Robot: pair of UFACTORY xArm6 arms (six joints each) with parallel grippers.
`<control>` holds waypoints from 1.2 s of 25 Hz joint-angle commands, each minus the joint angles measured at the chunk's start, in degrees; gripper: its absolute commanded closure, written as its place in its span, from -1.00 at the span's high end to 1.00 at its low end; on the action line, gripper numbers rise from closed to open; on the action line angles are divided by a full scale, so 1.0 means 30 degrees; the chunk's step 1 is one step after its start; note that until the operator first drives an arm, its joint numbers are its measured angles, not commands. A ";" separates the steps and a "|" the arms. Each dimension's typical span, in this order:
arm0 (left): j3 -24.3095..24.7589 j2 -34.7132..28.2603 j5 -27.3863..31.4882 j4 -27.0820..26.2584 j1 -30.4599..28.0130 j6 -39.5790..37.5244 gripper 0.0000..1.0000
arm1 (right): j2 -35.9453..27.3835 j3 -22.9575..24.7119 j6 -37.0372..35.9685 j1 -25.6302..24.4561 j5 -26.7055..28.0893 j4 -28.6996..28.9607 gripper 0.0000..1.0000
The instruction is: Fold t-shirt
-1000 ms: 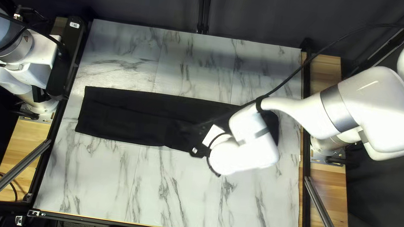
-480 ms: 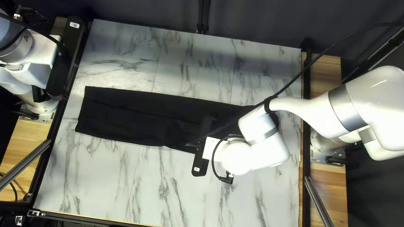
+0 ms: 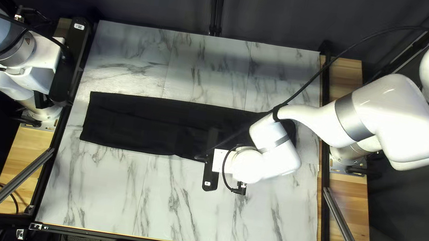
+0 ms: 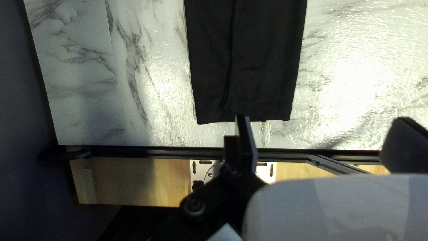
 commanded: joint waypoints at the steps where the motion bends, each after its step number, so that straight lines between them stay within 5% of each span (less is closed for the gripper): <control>1: 0.0000 0.0000 0.0000 0.0000 0.0000 0.0000 1.00 | 0.0023 0.0061 0.0056 -0.0077 -0.0131 -0.0025 -1.00; 17: 0.0000 0.0000 0.0000 0.0000 0.0000 0.0000 1.00 | -0.3535 -0.0243 0.0032 0.0638 0.4051 -0.0212 -1.00; 30: 0.0000 0.0000 0.0000 0.0000 0.0000 0.0000 1.00 | -0.2126 -0.1576 0.1474 0.3255 0.4533 -0.0126 -1.00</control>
